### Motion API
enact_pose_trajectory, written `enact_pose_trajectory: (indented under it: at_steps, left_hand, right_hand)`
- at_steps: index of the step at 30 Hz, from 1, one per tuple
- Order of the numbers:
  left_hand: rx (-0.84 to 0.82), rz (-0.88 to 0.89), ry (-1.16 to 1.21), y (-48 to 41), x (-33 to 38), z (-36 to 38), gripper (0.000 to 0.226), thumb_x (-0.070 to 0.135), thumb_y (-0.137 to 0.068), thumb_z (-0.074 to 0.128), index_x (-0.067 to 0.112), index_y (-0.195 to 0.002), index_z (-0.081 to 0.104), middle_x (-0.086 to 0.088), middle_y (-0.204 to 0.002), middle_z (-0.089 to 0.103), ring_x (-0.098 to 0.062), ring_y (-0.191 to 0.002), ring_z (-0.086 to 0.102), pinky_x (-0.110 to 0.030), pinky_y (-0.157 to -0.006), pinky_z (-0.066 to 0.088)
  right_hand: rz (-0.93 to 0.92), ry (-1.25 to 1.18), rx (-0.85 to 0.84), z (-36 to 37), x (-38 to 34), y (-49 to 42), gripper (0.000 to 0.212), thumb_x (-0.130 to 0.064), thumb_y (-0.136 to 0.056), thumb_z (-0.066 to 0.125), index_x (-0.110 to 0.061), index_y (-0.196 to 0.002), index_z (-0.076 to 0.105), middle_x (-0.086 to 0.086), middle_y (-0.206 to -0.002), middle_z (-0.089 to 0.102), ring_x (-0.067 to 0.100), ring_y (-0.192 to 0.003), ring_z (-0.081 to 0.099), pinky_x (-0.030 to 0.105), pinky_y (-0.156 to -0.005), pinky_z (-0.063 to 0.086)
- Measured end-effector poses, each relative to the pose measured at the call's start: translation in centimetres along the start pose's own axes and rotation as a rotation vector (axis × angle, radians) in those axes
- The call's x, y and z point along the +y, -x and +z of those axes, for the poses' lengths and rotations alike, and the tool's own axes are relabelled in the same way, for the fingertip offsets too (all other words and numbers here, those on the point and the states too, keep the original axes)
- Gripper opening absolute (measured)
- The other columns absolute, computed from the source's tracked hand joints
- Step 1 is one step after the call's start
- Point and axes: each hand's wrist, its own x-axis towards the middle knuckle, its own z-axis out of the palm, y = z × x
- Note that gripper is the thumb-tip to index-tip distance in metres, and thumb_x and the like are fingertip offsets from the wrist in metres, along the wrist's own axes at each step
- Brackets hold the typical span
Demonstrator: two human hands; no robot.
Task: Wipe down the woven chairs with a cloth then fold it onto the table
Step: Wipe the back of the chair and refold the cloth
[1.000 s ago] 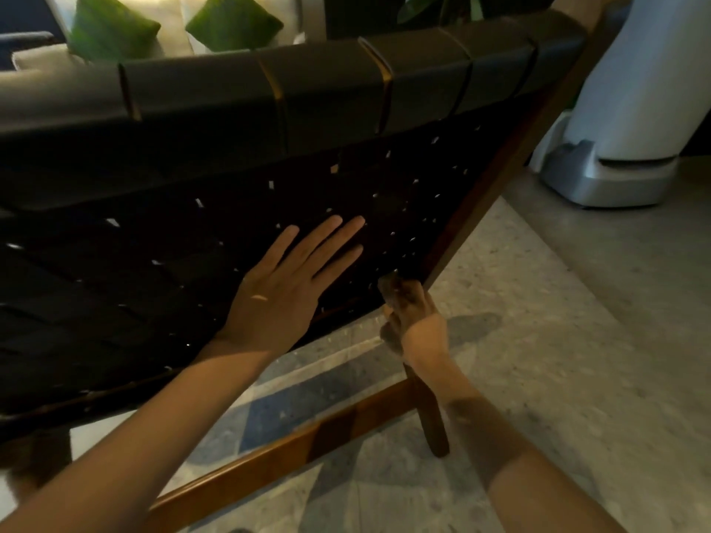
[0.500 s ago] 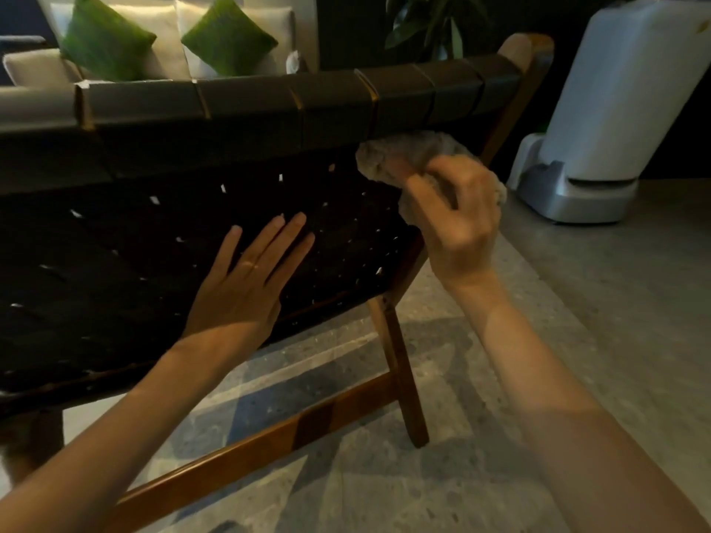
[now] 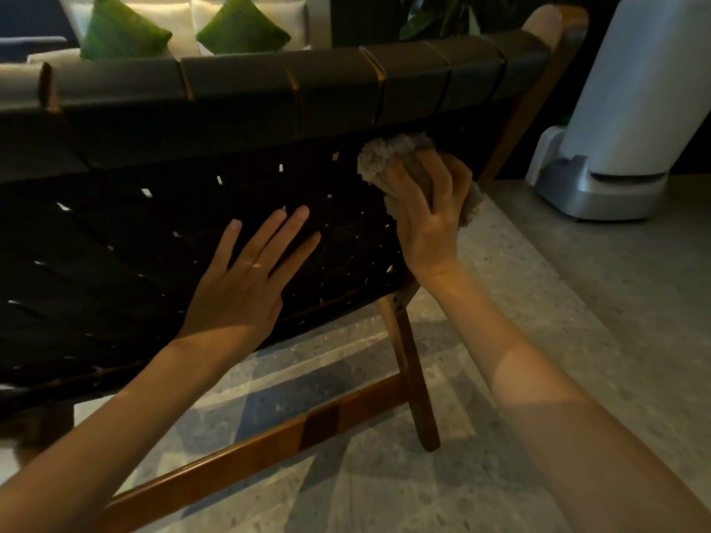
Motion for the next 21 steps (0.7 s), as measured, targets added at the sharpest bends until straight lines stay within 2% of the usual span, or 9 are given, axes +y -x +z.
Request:
enact_pose_trajectory:
  at_steps: [2,4,6,8,11,14,18,21]
  left_hand:
    - [-0.002,-0.002,-0.011,0.0,-0.1,0.2,0.09,0.015,-0.074,0.069,0.018,-0.15,0.021,-0.008,-0.159,-0.001,-0.023,-0.146,-0.006,-0.044,-0.115,-0.013]
    - [-0.001,-0.001,-0.016,0.0,-0.1,0.3,0.092,0.016,-0.073,0.07,0.019,-0.15,0.02,-0.008,-0.159,-0.001,-0.023,-0.146,-0.006,-0.044,-0.115,-0.013]
    - [0.004,0.004,-0.012,0.1,0.0,0.2,0.094,0.016,-0.071,0.071,0.02,-0.15,0.022,-0.007,-0.159,-0.001,-0.023,-0.146,-0.006,-0.044,-0.115,-0.013]
    - [0.009,0.009,-0.012,0.1,-0.1,0.2,0.093,0.015,-0.071,0.072,0.02,-0.15,0.022,-0.007,-0.159,0.001,-0.023,-0.146,-0.005,-0.044,-0.115,-0.012]
    - [0.011,0.012,-0.013,0.2,-0.1,0.2,0.093,0.016,-0.071,0.072,0.02,-0.15,0.024,-0.007,-0.159,0.002,-0.023,-0.146,-0.005,-0.044,-0.115,-0.012]
    - [0.013,0.019,-0.012,0.2,-0.1,0.1,0.093,0.017,-0.072,0.071,0.021,-0.15,0.021,-0.008,-0.159,0.001,-0.023,-0.146,-0.005,-0.045,-0.115,-0.012]
    - [0.039,0.023,0.0,0.2,-0.1,0.1,0.092,0.015,-0.07,0.071,0.023,-0.149,0.025,-0.009,-0.159,0.002,-0.024,-0.146,-0.004,-0.045,-0.116,-0.011]
    - [0.054,0.034,0.003,0.2,-0.3,0.5,0.093,0.014,-0.068,0.072,0.023,-0.149,0.027,-0.009,-0.159,0.003,-0.024,-0.146,-0.003,-0.044,-0.116,-0.01]
  right_hand:
    - [0.017,-0.078,-0.228,-0.3,-0.3,2.7,0.053,0.005,-0.082,0.066,-0.023,-0.124,0.049,0.007,-0.127,0.036,0.034,-0.112,0.035,0.042,-0.095,0.041]
    - [0.01,-0.093,-0.424,-1.1,-0.9,4.9,0.051,0.01,-0.076,0.07,-0.015,-0.12,0.063,0.013,-0.127,0.046,0.033,-0.109,0.037,0.048,-0.089,0.049]
    - [-0.004,-0.083,-0.472,-1.9,-1.3,5.6,0.047,0.011,-0.072,0.074,-0.011,-0.113,0.068,0.02,-0.118,0.058,0.036,-0.107,0.043,0.051,-0.082,0.053]
    - [-0.08,-0.05,-0.338,-2.5,-1.5,4.7,0.045,0.004,-0.08,0.07,-0.02,-0.117,0.06,0.014,-0.118,0.051,0.034,-0.104,0.043,0.048,-0.083,0.053]
    - [-0.264,0.082,-0.027,-3.3,-1.0,1.2,0.016,-0.014,-0.097,0.053,-0.023,-0.111,0.05,0.008,-0.113,0.041,0.03,-0.102,0.041,0.043,-0.083,0.042]
    - [-0.261,0.216,0.184,-3.4,-0.2,-3.3,0.006,-0.029,-0.099,0.05,-0.029,-0.106,0.05,0.001,-0.113,0.042,0.025,-0.103,0.041,0.04,-0.083,0.034]
    - [-0.11,0.272,0.227,-1.8,-0.7,-4.4,0.008,-0.034,-0.103,0.037,-0.032,-0.103,0.044,0.001,-0.113,0.037,0.021,-0.1,0.036,0.04,-0.081,0.032]
    - [-0.02,0.173,0.182,-0.3,-1.6,-3.2,0.019,-0.022,-0.104,0.028,-0.03,-0.11,0.044,0.003,-0.118,0.033,0.027,-0.106,0.033,0.041,-0.092,0.031]
